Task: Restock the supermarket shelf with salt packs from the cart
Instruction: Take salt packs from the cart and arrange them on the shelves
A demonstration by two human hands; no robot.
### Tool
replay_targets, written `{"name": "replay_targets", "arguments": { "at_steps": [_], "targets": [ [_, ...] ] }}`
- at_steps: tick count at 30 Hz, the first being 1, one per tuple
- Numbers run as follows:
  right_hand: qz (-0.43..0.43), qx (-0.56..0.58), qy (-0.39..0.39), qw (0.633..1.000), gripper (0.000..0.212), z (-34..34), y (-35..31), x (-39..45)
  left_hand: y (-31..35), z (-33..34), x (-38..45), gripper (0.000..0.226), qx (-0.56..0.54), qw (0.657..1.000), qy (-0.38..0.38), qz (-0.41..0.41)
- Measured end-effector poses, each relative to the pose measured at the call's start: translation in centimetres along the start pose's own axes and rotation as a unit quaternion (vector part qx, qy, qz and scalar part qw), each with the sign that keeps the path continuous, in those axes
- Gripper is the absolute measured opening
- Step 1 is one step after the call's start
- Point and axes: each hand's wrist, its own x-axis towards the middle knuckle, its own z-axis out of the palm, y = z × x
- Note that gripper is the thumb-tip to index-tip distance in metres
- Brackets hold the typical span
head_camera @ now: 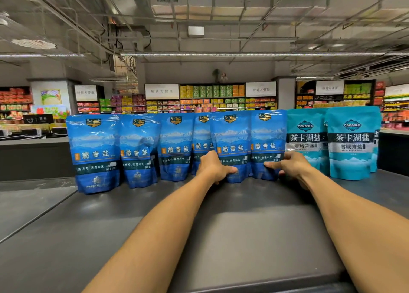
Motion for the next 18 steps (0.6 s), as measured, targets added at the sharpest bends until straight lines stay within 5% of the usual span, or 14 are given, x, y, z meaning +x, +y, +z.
{"name": "replay_targets", "arguments": {
  "at_steps": [14,18],
  "targets": [
    [-0.023,-0.046,-0.053,0.997,0.036,3.6,-1.3,0.3,-3.4,-5.1,-0.1,0.059,-0.026,0.998,-0.001,-0.062],
    [-0.025,-0.016,-0.071,0.997,0.032,3.3,-1.2,-0.2,-3.7,-4.9,-0.1,0.045,-0.036,0.998,-0.001,-0.049]
  ]
}}
